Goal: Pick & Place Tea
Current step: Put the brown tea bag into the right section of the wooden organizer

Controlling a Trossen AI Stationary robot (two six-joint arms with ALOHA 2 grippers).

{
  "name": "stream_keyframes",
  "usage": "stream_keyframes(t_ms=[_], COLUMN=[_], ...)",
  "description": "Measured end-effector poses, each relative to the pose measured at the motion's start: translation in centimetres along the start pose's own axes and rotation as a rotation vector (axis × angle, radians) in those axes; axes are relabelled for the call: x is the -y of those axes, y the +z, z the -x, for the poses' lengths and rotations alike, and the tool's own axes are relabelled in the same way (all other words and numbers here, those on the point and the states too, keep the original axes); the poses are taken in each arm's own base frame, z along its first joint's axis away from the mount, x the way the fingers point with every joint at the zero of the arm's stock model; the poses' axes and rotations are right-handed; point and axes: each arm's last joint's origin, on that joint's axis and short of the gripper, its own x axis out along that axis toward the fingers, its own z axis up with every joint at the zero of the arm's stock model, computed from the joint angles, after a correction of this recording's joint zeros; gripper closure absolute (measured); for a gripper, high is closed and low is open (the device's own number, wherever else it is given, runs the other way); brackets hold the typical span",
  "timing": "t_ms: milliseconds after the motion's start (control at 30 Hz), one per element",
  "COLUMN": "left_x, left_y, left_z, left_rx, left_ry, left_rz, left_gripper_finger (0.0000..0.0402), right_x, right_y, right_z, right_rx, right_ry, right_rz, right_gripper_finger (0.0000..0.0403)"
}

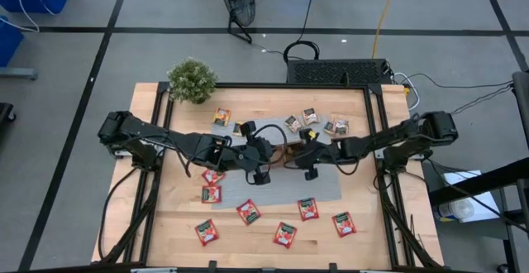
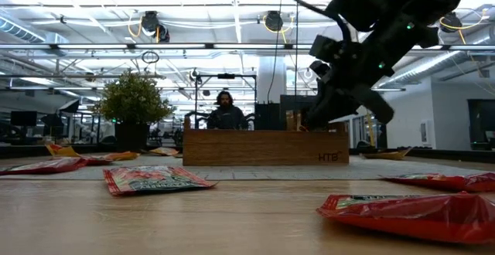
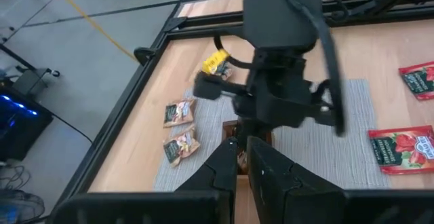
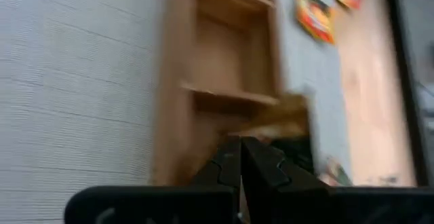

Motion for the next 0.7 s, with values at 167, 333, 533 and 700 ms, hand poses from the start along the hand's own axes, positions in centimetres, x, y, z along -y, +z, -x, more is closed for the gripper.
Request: stream_keyframes(t_ms=[167,333,533,700], left_x=[0.0,0.0,0.0,0.0], left_y=[0.0,-0.1,-0.3,-0.3], left_z=[0.0,0.0,0.0,0.0], left_rx=[-0.003,-0.012,-0.025,-0.028], left_ry=[0.000,0.001,0.002,0.002], left_rz=[-0.002,-0.005,-0.011,0.007], left_gripper_finger=[0.0360,0.0360,0.0360,0.0360], right_x=[0.8,0.9,0.2,0.0], right_y=[-0.2,0.1,1.1,1.2], right_z=[-0.2,-0.2,1.4,4.6], right_rx=[-0.015,0.014,0.074,0.002], right_ry=[-0.055,-0.066,-0.062,-0.198], right_rz=[-0.009,-0.014,0.012,0.044], right_gripper_finger=[0.0403,0.0403,0.0403,0.0403])
